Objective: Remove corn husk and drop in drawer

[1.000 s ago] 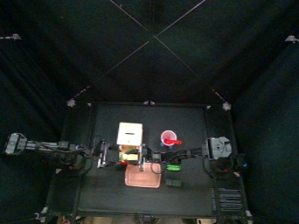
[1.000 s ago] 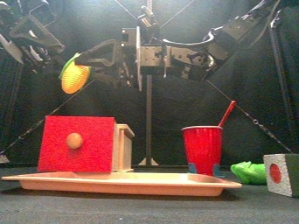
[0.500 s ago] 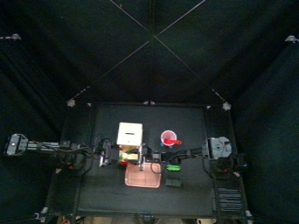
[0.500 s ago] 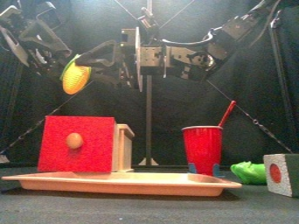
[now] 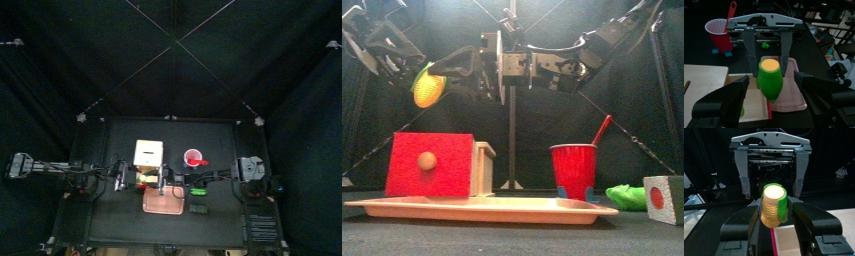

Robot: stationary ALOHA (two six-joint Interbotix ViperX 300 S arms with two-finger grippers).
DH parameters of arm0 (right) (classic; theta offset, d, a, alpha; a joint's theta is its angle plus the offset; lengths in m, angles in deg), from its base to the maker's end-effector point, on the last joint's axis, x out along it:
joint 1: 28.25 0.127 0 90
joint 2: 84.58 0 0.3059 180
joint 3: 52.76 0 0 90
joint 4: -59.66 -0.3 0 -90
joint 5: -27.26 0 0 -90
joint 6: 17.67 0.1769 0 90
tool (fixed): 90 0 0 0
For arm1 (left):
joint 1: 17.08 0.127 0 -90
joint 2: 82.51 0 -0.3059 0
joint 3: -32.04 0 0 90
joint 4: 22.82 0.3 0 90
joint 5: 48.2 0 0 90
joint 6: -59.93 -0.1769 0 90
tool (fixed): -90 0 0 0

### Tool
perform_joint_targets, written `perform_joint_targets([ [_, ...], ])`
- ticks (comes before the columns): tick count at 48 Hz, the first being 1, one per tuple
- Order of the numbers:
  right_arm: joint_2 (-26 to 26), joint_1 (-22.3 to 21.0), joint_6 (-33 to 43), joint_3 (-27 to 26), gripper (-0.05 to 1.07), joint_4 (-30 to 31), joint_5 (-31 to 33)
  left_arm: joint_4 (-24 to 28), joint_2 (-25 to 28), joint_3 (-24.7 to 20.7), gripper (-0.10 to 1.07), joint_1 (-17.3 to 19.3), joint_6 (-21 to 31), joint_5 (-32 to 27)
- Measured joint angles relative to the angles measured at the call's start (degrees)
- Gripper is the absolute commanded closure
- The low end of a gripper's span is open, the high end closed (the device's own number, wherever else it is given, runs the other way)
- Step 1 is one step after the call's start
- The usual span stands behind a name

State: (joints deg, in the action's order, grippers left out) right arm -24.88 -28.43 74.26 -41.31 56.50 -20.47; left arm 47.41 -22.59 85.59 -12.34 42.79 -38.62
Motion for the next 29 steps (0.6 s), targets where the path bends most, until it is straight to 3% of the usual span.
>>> perform_joint_targets([
  [9, 0.0, -0.1, 0.0, 0.0, 0.4, 0.0, 0.0, -2.9, 0.3, 0.0, 0.0, 0.9, -2.7, 1.1],
  [29, 0.0, -0.1, 0.0, 0.0, 0.4, 0.0, 0.0, -10.4, 0.2, 0.6, 0.21, 3.0, -11.2, 4.9],
])
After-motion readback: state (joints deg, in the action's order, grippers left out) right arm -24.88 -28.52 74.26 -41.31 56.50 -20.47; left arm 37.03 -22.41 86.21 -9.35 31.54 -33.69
